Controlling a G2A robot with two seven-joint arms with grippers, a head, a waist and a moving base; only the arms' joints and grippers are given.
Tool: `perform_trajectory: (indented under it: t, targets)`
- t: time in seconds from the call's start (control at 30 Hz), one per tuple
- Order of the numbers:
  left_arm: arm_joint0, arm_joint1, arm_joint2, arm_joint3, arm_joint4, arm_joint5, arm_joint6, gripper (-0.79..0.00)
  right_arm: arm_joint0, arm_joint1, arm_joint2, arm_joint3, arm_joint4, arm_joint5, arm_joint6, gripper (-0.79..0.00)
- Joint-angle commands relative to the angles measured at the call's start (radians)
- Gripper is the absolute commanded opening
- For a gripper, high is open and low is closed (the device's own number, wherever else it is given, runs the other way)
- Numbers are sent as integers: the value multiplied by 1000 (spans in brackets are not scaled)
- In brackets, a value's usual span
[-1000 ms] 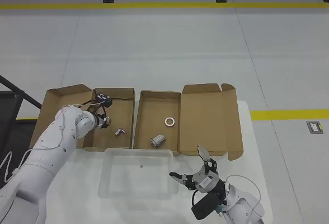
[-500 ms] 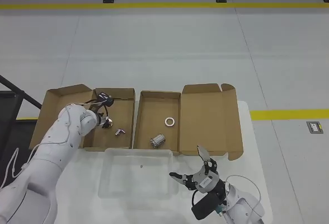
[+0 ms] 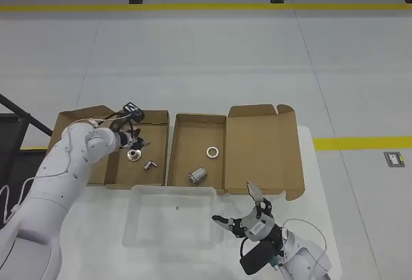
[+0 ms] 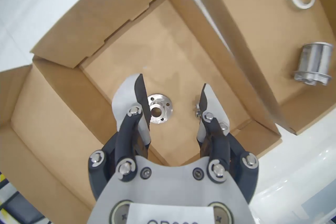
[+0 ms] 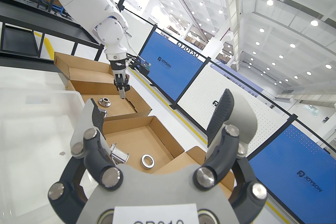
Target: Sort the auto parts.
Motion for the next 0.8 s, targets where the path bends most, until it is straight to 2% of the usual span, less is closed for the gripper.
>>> perform_trajectory:
  t: [0.0,0.1,0.17,0.23,0.27,0.4,0.5,0.63,0.77]
  targets:
    - [31,33,-48,-63,-21,-71,8,-394,0,0,0,0,0,0,0,0]
    - [105,88,-133,-182,-71,-172,5,-382,0,0,0,0,0,0,0,0]
    - [164,126,-199,-285,-90,-194,-14,-345,0,0,0,0,0,0,0,0]
    - [242,162,-264,-413,-111,-198,-44,-265,0,0,0,0,0,0,0,0]
    - [281,179,-299,-476,-128,-198,-65,-185,0,0,0,0,0,0,0,0]
    - [441,237,-439,-714,-214,-183,-144,-34,0,0,0,0,0,0,0,0]
    - [551,270,-531,-849,-320,-202,-195,-15,0,0,0,0,0,0,0,0]
    - [661,297,-624,-996,-394,-161,-231,0,0,0,0,0,0,0,0,0]
    - [677,301,-641,-1017,-408,-148,-228,-1,0,0,0,0,0,0,0,0]
